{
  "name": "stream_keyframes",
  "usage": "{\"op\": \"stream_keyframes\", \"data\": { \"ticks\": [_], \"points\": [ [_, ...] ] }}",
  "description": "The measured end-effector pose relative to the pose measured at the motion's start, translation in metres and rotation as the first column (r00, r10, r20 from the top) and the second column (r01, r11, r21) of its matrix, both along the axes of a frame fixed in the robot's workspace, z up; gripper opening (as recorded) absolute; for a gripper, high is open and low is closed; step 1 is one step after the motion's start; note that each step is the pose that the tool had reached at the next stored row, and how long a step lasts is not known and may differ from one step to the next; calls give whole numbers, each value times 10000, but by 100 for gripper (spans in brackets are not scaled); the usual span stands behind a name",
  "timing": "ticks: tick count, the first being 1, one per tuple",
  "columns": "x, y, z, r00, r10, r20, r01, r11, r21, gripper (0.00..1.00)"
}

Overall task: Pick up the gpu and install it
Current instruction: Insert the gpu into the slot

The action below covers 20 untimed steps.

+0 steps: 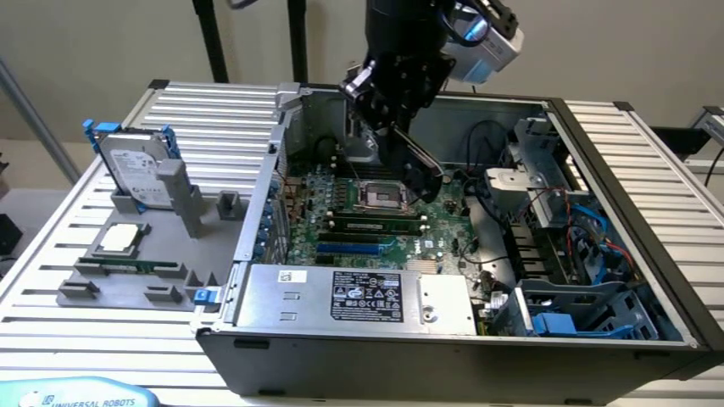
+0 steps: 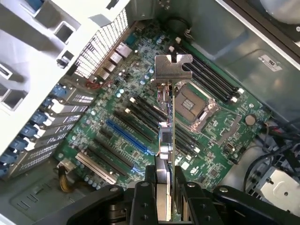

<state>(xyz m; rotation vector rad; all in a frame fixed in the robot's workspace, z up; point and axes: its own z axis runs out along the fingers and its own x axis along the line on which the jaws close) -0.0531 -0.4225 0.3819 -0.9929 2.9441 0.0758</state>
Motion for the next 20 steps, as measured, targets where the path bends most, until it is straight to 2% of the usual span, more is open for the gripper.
{"op": "stream_keyframes", "data": {
  "ticks": [4, 9, 14, 17, 20],
  "points": [
    [0, 0, -12, 9973, 729, 1, -729, 9973, 0, 27],
    [0, 0, -28, 9867, 1628, 0, -1628, 9867, 0, 27],
    [0, 0, -48, 9678, 2517, 0, -2517, 9678, 0, 27],
    [0, 0, -62, 9527, 3040, 1, -3040, 9527, 1, 27],
    [0, 0, -77, 9345, 3560, 1, -3560, 9345, 1, 27]
  ]
}}
